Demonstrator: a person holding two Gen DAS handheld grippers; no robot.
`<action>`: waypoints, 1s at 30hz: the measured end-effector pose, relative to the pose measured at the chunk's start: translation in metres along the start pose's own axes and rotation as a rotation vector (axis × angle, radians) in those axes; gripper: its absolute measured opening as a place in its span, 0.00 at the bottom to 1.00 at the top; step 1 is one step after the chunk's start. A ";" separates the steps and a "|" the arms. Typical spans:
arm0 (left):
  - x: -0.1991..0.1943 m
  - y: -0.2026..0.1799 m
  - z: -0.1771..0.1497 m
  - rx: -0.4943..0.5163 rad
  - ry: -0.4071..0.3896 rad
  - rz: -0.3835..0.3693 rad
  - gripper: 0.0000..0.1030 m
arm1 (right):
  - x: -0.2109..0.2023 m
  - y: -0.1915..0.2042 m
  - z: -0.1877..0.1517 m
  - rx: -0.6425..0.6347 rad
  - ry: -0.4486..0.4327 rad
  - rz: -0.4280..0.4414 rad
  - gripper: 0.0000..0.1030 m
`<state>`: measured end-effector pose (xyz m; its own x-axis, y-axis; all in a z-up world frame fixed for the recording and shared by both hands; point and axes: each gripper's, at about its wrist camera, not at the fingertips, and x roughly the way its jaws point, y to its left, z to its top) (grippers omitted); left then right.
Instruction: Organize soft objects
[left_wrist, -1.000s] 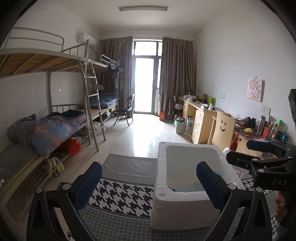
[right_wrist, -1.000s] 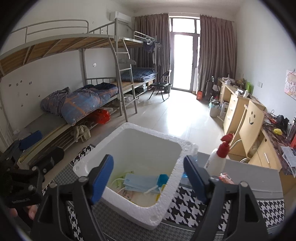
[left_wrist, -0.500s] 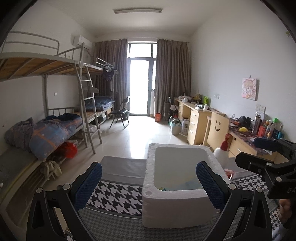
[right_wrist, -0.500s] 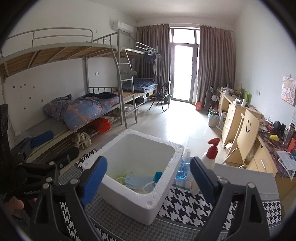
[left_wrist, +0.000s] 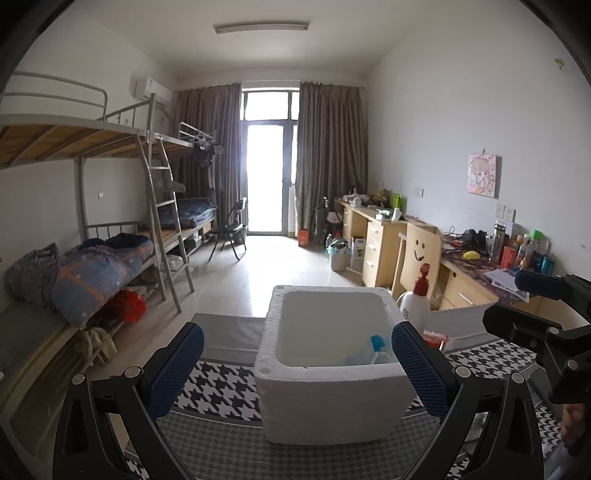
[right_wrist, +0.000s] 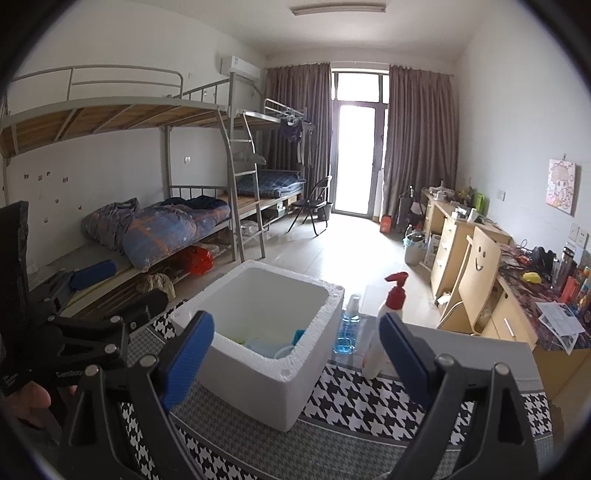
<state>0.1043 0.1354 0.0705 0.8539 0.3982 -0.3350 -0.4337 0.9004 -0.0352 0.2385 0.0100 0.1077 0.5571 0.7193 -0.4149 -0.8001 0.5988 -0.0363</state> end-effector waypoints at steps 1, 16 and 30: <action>-0.002 -0.002 -0.001 0.002 -0.001 -0.007 0.99 | -0.004 0.000 -0.002 -0.003 -0.004 -0.006 0.91; -0.022 -0.033 -0.012 0.049 -0.009 -0.099 0.99 | -0.048 -0.014 -0.024 0.020 -0.046 -0.067 0.91; -0.035 -0.057 -0.026 0.078 0.008 -0.222 0.99 | -0.077 -0.026 -0.046 0.063 -0.066 -0.142 0.91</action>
<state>0.0915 0.0656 0.0602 0.9233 0.1878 -0.3349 -0.2119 0.9766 -0.0364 0.2060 -0.0767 0.0985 0.6786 0.6463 -0.3491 -0.6981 0.7153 -0.0327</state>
